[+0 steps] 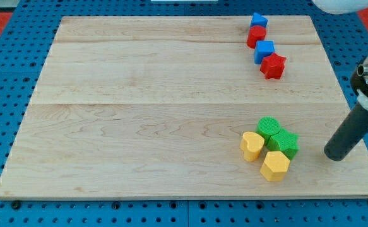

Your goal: Push the yellow hexagon towards the bottom center of the board

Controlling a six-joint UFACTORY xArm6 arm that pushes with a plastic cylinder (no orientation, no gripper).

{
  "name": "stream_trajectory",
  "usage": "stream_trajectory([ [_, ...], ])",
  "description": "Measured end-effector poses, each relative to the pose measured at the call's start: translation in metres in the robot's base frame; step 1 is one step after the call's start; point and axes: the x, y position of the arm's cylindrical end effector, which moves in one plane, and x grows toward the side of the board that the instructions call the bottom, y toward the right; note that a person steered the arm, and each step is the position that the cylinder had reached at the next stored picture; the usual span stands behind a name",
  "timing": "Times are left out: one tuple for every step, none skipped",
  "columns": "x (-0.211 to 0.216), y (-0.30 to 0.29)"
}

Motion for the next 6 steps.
stream_trajectory([
  [-0.004, 0.007],
  [-0.007, 0.013],
  [-0.024, 0.014],
  [-0.040, 0.014],
  [-0.053, 0.011],
  [-0.020, 0.027],
])
